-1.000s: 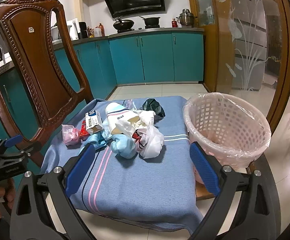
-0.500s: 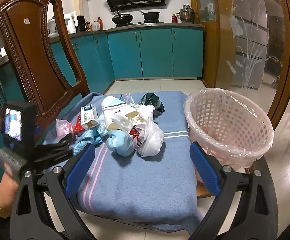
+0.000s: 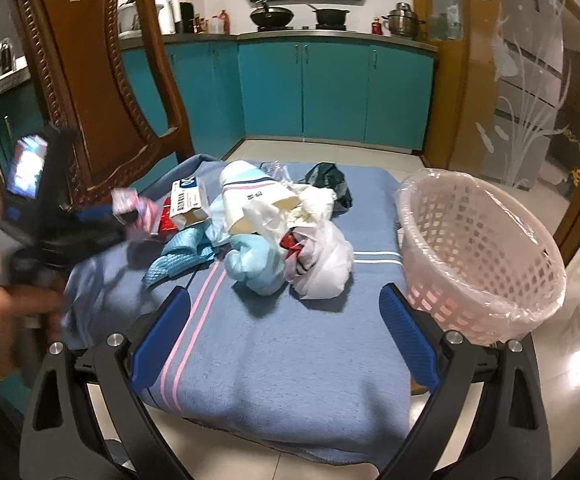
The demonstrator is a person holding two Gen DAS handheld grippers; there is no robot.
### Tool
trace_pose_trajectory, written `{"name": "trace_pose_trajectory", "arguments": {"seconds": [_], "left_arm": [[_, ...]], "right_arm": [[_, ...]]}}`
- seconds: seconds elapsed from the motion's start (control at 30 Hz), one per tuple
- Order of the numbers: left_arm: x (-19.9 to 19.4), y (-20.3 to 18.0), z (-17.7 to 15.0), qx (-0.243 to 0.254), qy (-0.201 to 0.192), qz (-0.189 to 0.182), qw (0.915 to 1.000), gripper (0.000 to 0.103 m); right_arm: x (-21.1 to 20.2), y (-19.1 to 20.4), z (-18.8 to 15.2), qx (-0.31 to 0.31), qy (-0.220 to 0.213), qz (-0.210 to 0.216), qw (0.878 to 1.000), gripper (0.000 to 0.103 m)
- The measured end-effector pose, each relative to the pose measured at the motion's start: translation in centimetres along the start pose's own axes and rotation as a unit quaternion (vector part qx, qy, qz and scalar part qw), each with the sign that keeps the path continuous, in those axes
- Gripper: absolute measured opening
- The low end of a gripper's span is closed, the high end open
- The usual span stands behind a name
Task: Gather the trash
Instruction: 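Grasp the light-blue mask with the right gripper while the left gripper grasps a pink bag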
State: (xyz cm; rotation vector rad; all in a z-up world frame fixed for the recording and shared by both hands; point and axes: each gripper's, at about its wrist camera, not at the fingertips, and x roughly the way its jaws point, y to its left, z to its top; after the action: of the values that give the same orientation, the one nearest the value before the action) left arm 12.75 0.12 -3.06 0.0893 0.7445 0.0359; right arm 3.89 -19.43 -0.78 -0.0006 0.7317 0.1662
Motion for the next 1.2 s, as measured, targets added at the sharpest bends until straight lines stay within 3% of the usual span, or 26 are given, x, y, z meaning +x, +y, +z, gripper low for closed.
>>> {"name": "trace_pose_trajectory", "arguments": {"seconds": [0.13, 0.23, 0.33, 0.47, 0.53, 0.6, 0.7, 0.9, 1.07, 1.2], "left_arm": [[-6.0, 1.0, 0.4, -0.016, -0.046, -0.071, 0.9963, 0.036], [-11.0, 1.7, 0.4, -0.022, -0.112, -0.123, 0.9858, 0.036], [-13.7, 1.4, -0.1, -0.013, -0.151, -0.127, 0.9802, 0.036], [-13.9, 1.0, -0.9, -0.009, -0.158, -0.123, 0.9797, 0.036], [-13.4, 0.5, -1.2, 0.002, -0.155, -0.123, 0.9802, 0.036], [-12.9, 0.5, -1.4, 0.003, -0.146, -0.125, 0.9814, 0.036], [-12.0, 0.8, -1.7, -0.004, -0.124, -0.129, 0.9838, 0.036], [-9.9, 1.2, -1.6, -0.016, -0.097, -0.114, 0.9886, 0.039], [-9.4, 1.0, -1.6, -0.012, -0.093, -0.118, 0.9886, 0.038], [-9.0, 0.6, -1.7, -0.01, -0.089, -0.116, 0.9892, 0.039]], "right_arm": [[0.8, 1.0, 0.3, -0.022, -0.004, 0.012, 1.0, 0.092], [2.3, 1.9, 0.7, -0.049, 0.0, 0.013, 0.999, 0.08], [4.6, 2.3, 0.9, -0.057, 0.018, 0.013, 0.998, 0.067], [8.0, 2.3, 1.3, -0.043, 0.051, 0.011, 0.998, 0.052], [9.2, 2.3, 1.4, -0.039, 0.061, 0.012, 0.997, 0.042], [10.1, 2.3, 1.3, -0.032, 0.082, 0.027, 0.996, 0.012], [8.4, 2.3, 1.6, -0.019, 0.07, 0.049, 0.996, 0.008], [1.3, 1.7, 2.4, 0.008, 0.0, 0.096, 0.995, 0.008], [-3.2, 0.2, 2.8, 0.019, -0.064, 0.095, 0.993, 0.008], [-3.1, -0.8, 2.7, 0.022, -0.059, 0.072, 0.995, 0.008]]}}
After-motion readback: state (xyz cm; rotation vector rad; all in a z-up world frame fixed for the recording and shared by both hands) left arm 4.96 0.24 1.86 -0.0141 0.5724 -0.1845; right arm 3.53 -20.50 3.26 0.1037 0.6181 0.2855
